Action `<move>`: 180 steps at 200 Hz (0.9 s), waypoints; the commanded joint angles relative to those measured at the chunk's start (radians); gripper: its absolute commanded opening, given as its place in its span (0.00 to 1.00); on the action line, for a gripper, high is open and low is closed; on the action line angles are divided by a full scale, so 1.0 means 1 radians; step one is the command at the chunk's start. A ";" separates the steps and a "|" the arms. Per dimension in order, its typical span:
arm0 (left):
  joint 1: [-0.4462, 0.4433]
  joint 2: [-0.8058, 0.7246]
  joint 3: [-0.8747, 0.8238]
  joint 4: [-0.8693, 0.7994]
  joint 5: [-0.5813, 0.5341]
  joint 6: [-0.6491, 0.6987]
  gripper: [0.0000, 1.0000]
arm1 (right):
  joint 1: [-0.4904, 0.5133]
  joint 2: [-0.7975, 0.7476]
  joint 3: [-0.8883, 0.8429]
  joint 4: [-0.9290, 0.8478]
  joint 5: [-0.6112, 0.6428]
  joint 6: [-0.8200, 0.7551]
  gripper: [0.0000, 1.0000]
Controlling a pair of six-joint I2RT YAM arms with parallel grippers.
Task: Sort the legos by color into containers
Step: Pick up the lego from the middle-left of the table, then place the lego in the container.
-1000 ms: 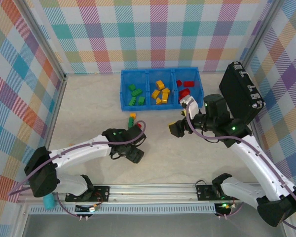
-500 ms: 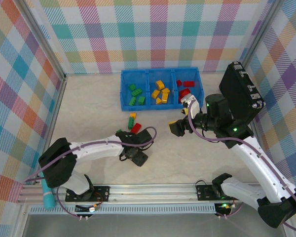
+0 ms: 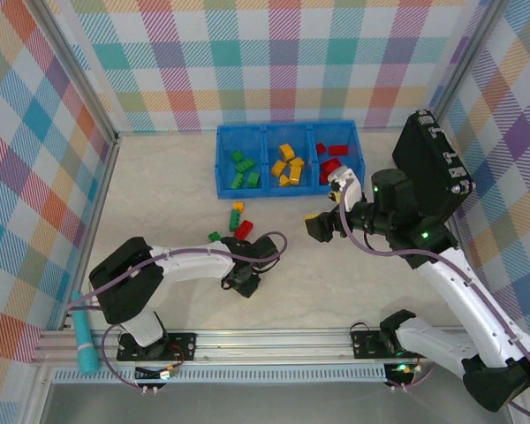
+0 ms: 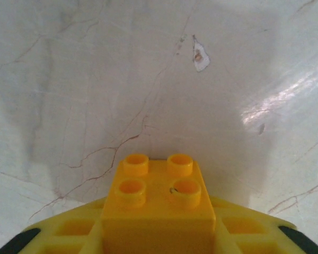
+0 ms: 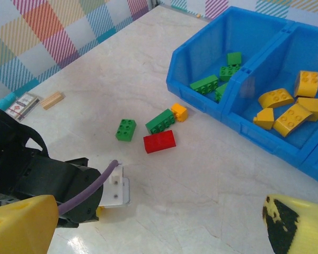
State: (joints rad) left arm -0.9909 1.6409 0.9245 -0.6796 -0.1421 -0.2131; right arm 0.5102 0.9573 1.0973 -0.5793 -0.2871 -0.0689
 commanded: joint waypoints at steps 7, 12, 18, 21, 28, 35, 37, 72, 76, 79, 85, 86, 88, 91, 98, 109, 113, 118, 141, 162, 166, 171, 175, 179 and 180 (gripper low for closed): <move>-0.005 0.024 0.035 -0.015 0.010 -0.032 0.29 | 0.005 -0.026 -0.012 0.022 0.025 -0.020 0.99; -0.003 0.025 0.050 -0.017 0.007 -0.035 0.28 | 0.005 -0.028 -0.013 0.024 0.028 -0.020 0.99; -0.002 0.024 0.073 -0.020 0.007 -0.034 0.27 | 0.006 -0.029 -0.014 0.025 0.032 -0.053 0.99; -0.001 0.023 0.086 -0.020 0.008 -0.031 0.26 | 0.005 -0.029 -0.013 0.025 0.033 -0.053 0.99; 0.003 0.025 0.118 -0.018 0.010 -0.020 0.23 | 0.005 -0.029 -0.013 0.026 0.034 -0.054 0.99; 0.008 0.030 0.156 -0.014 0.015 -0.004 0.21 | 0.004 -0.029 -0.013 0.027 0.035 -0.055 0.99; 0.011 0.032 0.169 -0.013 0.017 0.000 0.21 | 0.005 -0.029 -0.013 0.027 0.034 -0.055 0.99; 0.059 0.127 0.448 -0.014 0.010 0.111 0.19 | 0.005 -0.035 -0.008 0.033 0.048 -0.059 0.99; 0.069 0.142 0.486 -0.014 0.003 0.115 0.19 | 0.005 -0.038 -0.007 0.034 0.053 -0.059 0.99; 0.077 0.155 0.510 -0.013 0.002 0.118 0.19 | 0.005 -0.038 -0.006 0.035 0.056 -0.061 0.99; 0.095 0.177 0.559 -0.005 0.003 0.128 0.19 | 0.005 -0.040 -0.005 0.033 0.062 -0.063 0.99; 0.097 0.181 0.565 -0.003 0.004 0.130 0.19 | 0.005 -0.041 -0.004 0.032 0.063 -0.062 0.99; 0.103 0.188 0.577 0.003 0.002 0.132 0.19 | 0.005 -0.043 -0.004 0.031 0.065 -0.063 0.99; 0.111 0.197 0.594 0.014 -0.003 0.134 0.19 | 0.005 -0.044 -0.004 0.029 0.069 -0.064 0.99; 0.127 0.217 0.625 0.046 -0.021 0.134 0.19 | 0.005 -0.049 -0.003 0.025 0.075 -0.066 0.99; 0.156 0.246 0.660 0.111 -0.032 0.129 0.18 | 0.005 -0.057 -0.004 0.016 0.082 -0.072 0.99; 0.167 0.259 0.675 0.134 -0.037 0.128 0.18 | 0.004 -0.060 -0.005 0.014 0.083 -0.074 0.99; 0.178 0.276 0.693 0.159 -0.046 0.128 0.18 | 0.005 -0.063 -0.005 0.011 0.085 -0.075 0.99; 0.224 0.367 0.796 0.259 -0.097 0.119 0.18 | 0.005 -0.084 -0.015 0.013 0.079 -0.073 0.99; 0.257 0.458 0.888 0.346 -0.099 0.096 0.18 | 0.004 -0.090 -0.023 0.016 0.068 -0.067 0.99; 0.262 0.478 0.912 0.352 -0.100 0.093 0.18 | 0.005 -0.092 -0.025 0.016 0.066 -0.065 0.99; 0.268 0.503 0.937 0.357 -0.105 0.090 0.18 | 0.005 -0.093 -0.027 0.019 0.062 -0.064 0.99; 0.270 0.523 0.963 0.359 -0.109 0.089 0.17 | 0.005 -0.094 -0.028 0.022 0.061 -0.063 0.99; 0.273 0.542 0.986 0.360 -0.109 0.088 0.17 | 0.005 -0.094 -0.029 0.022 0.060 -0.063 0.99; 0.274 0.546 0.991 0.361 -0.109 0.089 0.17 | 0.005 -0.095 -0.030 0.023 0.060 -0.062 0.99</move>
State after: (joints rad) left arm -0.7353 2.1010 1.8019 -0.4133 -0.2180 -0.1116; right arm 0.5102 0.8730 1.0882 -0.5755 -0.2127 -0.1211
